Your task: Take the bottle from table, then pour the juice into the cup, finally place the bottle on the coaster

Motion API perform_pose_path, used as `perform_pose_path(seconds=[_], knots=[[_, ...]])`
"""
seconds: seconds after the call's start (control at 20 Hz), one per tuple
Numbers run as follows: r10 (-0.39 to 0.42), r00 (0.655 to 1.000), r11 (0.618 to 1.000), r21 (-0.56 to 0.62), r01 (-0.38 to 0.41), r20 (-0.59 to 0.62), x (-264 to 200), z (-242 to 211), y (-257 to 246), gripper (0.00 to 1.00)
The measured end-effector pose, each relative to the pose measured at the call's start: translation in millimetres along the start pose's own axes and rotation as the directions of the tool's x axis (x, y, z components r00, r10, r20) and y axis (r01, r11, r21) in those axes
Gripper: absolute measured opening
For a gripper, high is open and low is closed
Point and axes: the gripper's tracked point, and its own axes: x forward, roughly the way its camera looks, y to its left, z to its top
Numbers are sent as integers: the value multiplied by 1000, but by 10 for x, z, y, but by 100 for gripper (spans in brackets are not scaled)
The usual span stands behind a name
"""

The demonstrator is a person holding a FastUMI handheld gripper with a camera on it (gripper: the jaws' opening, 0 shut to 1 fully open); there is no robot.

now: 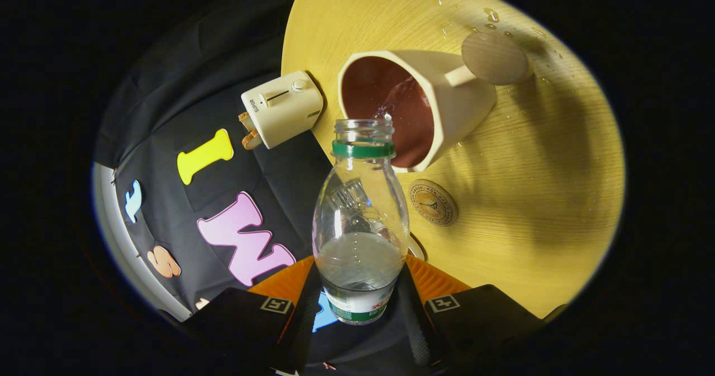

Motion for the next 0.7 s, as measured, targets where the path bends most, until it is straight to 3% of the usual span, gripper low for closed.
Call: perform_pose_path(seconds=[0.7], knots=[[53, 999, 983, 177, -50, -12, -45, 16, 211, 73]])
